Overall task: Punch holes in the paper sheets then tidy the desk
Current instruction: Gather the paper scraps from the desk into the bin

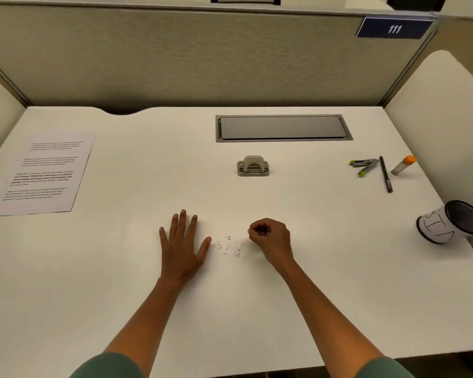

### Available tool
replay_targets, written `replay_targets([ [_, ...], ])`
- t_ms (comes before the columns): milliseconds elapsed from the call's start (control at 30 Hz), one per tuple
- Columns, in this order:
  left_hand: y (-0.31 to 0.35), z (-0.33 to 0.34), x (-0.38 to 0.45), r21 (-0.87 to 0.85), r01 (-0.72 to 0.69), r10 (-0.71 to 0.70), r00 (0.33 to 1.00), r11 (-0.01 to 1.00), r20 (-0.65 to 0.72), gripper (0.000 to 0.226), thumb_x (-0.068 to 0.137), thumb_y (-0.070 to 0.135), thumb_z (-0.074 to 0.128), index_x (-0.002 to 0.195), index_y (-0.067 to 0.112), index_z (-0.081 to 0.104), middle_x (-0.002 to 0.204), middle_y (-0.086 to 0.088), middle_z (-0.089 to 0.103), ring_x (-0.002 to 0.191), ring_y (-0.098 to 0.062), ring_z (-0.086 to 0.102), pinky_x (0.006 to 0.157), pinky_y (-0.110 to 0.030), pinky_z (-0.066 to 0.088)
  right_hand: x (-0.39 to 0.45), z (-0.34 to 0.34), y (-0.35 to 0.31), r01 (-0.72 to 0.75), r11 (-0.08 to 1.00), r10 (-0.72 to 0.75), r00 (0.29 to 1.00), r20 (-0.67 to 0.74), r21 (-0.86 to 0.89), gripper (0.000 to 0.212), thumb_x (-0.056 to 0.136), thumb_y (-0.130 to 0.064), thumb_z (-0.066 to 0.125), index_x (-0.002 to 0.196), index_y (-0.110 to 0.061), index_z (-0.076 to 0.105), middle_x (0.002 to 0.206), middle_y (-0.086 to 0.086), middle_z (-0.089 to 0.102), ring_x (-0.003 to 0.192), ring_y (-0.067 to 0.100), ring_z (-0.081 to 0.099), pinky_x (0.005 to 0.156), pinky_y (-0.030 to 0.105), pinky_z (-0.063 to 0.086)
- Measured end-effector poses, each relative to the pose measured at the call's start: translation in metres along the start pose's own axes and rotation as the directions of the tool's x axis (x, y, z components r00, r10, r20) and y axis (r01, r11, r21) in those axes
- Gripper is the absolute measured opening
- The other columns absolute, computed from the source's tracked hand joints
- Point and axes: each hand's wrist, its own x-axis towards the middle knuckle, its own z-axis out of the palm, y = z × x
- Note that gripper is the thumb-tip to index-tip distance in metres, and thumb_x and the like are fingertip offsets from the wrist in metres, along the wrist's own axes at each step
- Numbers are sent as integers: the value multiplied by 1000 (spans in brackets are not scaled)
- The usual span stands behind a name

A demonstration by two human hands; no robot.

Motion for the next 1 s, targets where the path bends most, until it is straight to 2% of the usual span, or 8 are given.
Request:
replay_targets([
  [100, 20, -2, 12, -30, -38, 38, 999, 999, -2, 74, 91, 63, 24, 152, 21, 25, 163, -4, 9, 151, -21, 2, 119, -55, 8, 3, -25, -7, -5, 995, 11, 998, -54, 104, 9, 76, -8, 74, 77, -16, 72, 75, -1, 73, 72, 14, 69, 72, 24, 57],
  [267, 73, -2, 35, -71, -130, 130, 991, 989, 8, 77, 90, 64, 22, 154, 20, 20, 163, -2, 5, 151, -19, -2, 120, -53, 5, 9, -80, -15, 25, 979, 8, 987, -159, 204, 7, 78, -5, 73, 81, -11, 72, 75, 6, 72, 66, 14, 67, 65, 23, 55],
  [467, 155, 11, 57, -75, -252, 256, 965, 965, 52, 80, 88, 67, 17, 154, 22, 16, 163, -1, 0, 150, -18, -6, 121, -52, 3, 19, -165, -11, 55, 967, 27, 949, -316, 248, 10, 77, -5, 72, 79, -14, 72, 69, 3, 71, 61, 11, 65, 60, 20, 52],
  [667, 247, 31, 71, -124, -372, 382, 922, 920, 70, 83, 87, 70, 14, 154, 21, 13, 163, -1, -1, 150, -18, -7, 121, -50, 1, 31, -264, 6, 79, 965, 59, 864, -500, 250, 15, 78, -4, 71, 78, -19, 71, 70, 0, 72, 62, 11, 66, 65, 26, 56],
  [833, 315, 49, 76, -143, -433, 448, 888, 890, 98, 82, 87, 69, 14, 155, 22, 11, 163, 0, -3, 150, -17, -10, 121, -49, -1, 40, -340, 30, 61, 968, 111, 769, -630, 245, 10, 80, -8, 72, 80, -18, 70, 71, -4, 71, 63, 6, 66, 64, 22, 53],
  [933, 348, 59, 77, -145, -461, 477, 872, 876, 112, 78, 91, 66, 20, 155, 22, 11, 163, 0, -3, 150, -18, -10, 121, -49, 0, 45, -374, 41, 62, 974, 112, 710, -696, 220, 13, 80, -10, 73, 77, -23, 71, 73, -7, 71, 66, 2, 67, 64, 18, 51],
  [1000, 369, 66, 78, -151, -473, 491, 863, 868, 120, 75, 94, 63, 28, 155, 22, 10, 163, 0, -3, 150, -17, -10, 121, -49, 0, 49, -393, 48, 40, 982, 109, 681, -724, 186, 14, 79, -12, 73, 75, -25, 70, 75, -7, 72, 71, 6, 68, 67, 20, 53],
])
